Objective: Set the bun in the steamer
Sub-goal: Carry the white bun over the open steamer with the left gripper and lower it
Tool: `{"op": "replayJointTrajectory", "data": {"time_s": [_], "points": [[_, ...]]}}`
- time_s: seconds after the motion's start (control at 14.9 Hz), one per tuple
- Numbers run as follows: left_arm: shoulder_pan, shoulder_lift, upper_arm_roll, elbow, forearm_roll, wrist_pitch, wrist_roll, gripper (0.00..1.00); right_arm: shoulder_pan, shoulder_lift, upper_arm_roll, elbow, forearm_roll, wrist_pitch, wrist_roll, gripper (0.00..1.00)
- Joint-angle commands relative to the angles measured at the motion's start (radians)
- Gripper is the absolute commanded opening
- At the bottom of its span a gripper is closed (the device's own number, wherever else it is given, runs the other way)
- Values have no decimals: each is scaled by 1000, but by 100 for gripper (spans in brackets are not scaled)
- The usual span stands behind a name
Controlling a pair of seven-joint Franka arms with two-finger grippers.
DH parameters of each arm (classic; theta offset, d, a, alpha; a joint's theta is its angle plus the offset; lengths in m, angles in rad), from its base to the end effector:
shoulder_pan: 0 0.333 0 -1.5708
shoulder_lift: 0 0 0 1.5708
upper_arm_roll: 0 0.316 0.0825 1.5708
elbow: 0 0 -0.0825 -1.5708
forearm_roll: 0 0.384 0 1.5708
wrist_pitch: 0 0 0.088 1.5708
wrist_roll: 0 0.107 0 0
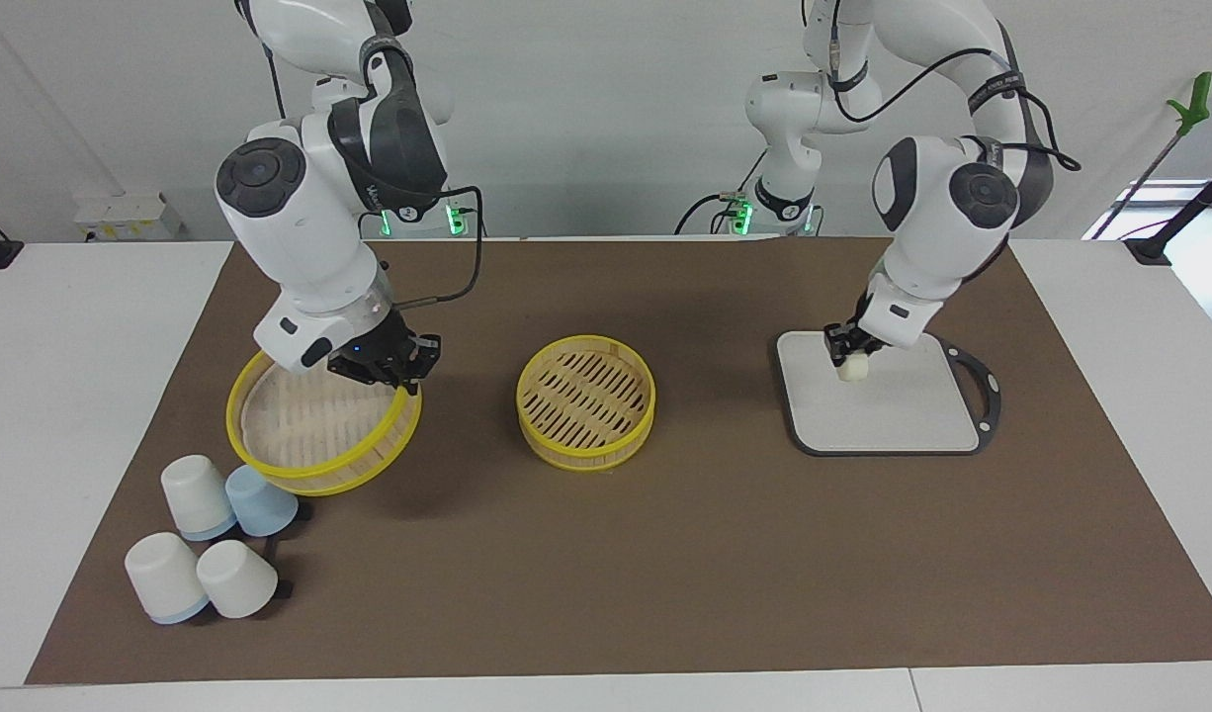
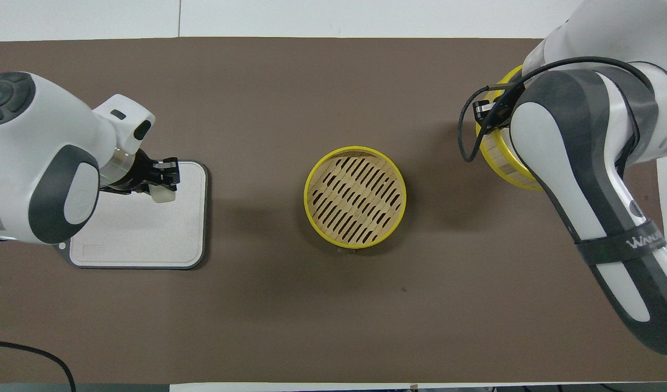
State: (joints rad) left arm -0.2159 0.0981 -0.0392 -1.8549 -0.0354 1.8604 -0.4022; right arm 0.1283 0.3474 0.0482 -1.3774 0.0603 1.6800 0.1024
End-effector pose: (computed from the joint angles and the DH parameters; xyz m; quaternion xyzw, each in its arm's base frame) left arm 0.5586 -0.1479 0.4581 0.9956 0.0792 -0.0498 0.0027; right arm 0.6499 0.1169 0.5143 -0.9985 -0.0318 0.0273 0.0347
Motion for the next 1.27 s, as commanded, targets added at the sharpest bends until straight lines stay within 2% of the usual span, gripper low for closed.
{"op": "replayJointTrajectory", "data": {"time_s": [0.0,0.2,0.33,0.54,0.6,0.8,1.14,1.21], "points": [[-126,54,18,103,-15,-44,-139,40,-18,-36,7,-48,10,10,-35,0],[-235,158,18,245,-32,-63,-304,40,-13,-39,6,-60,-2,12,-18,0],[-279,202,18,301,-64,-56,-363,40,-7,-42,4,-63,-40,7,0,0],[-365,378,21,472,-61,-53,-470,41,10,-48,6,-78,-91,3,62,0],[-382,409,19,490,-63,-41,-477,41,8,-51,6,-83,-91,3,69,0],[-392,419,16,482,-80,22,-484,41,10,-53,6,-84,-91,3,74,0],[-477,460,18,476,-74,66,-534,41,19,-65,7,-114,-91,12,91,0],[-493,460,19,449,-70,86,-535,41,17,-67,7,-118,-91,12,89,0]]}}
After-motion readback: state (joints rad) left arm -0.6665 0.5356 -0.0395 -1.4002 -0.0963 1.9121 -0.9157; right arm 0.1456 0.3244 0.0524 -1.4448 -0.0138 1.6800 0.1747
